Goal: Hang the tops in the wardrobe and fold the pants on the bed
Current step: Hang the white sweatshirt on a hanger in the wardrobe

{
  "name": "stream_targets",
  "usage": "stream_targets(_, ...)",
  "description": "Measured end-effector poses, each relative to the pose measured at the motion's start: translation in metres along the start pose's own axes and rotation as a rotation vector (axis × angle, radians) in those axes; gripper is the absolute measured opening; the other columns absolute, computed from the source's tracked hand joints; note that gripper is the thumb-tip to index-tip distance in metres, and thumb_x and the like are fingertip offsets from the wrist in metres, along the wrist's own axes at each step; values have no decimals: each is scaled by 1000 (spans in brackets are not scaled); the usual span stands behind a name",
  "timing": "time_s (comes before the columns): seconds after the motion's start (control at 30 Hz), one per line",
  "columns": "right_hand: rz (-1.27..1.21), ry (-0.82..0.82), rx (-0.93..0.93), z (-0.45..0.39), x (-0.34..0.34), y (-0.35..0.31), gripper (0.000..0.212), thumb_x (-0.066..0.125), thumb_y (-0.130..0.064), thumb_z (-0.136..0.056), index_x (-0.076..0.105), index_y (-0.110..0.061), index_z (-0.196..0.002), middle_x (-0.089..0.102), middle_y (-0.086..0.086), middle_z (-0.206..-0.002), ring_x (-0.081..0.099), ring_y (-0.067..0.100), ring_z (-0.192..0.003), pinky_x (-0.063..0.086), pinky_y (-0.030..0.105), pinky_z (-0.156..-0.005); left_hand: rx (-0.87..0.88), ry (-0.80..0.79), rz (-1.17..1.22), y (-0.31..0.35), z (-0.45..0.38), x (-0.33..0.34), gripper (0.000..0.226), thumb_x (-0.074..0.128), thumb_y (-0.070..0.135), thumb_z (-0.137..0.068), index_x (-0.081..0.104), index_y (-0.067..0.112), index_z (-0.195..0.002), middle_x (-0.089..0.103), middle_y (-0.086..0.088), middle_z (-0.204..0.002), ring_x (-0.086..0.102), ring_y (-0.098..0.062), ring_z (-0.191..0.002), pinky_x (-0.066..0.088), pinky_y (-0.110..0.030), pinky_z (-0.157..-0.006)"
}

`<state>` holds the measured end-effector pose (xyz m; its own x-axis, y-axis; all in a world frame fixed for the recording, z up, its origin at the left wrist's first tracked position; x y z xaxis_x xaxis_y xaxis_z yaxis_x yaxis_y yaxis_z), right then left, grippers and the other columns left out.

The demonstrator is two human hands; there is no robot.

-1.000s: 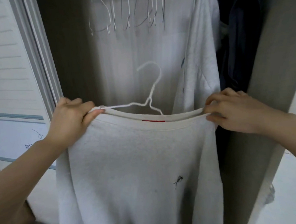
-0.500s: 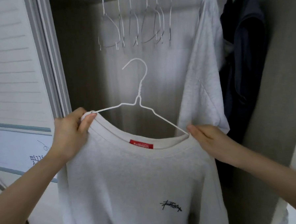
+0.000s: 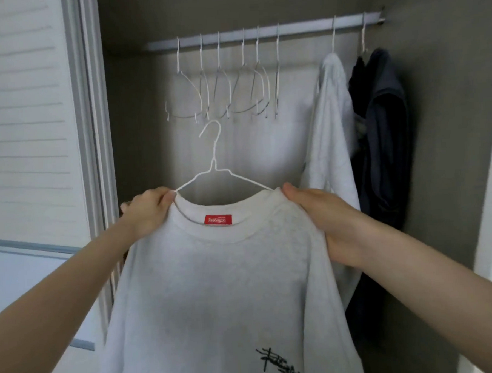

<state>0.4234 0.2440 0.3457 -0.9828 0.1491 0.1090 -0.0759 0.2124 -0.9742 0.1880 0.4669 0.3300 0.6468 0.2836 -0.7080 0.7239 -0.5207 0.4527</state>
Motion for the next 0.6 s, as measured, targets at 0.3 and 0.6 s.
stream_targets(0.3, -26, 430, -103, -28, -8, -51, 24, 48, -16, -100, 60, 6, -102, 64, 12, -83, 65, 19, -66, 57, 27, -59, 332, -301, 448, 102, 20, 23, 26, 53, 7, -98, 66, 5, -121, 66, -8, -124, 60, -6, -106, 39, 0, -85)
stream_targets(0.6, 358, 653, -390, -59, 30, -95, 12, 35, -19, -100, 41, -9, -100, 44, 4, -77, 49, 20, -69, 44, 28, -65, 607, -427, 996, 184, 75, 42, 91, 70, 58, -78, 14, 49, -149, 34, 40, -143, 35, 14, -133, 36, -10, -103)
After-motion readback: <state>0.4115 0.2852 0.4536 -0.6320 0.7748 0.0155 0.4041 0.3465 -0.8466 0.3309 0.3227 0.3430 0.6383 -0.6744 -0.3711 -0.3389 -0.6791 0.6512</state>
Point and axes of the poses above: each hand's wrist, its own z-axis away from the middle knuckle, its own x-axis out of the palm, y = z × x, the point moved 2 cm from there along -z, towards the middle knuckle
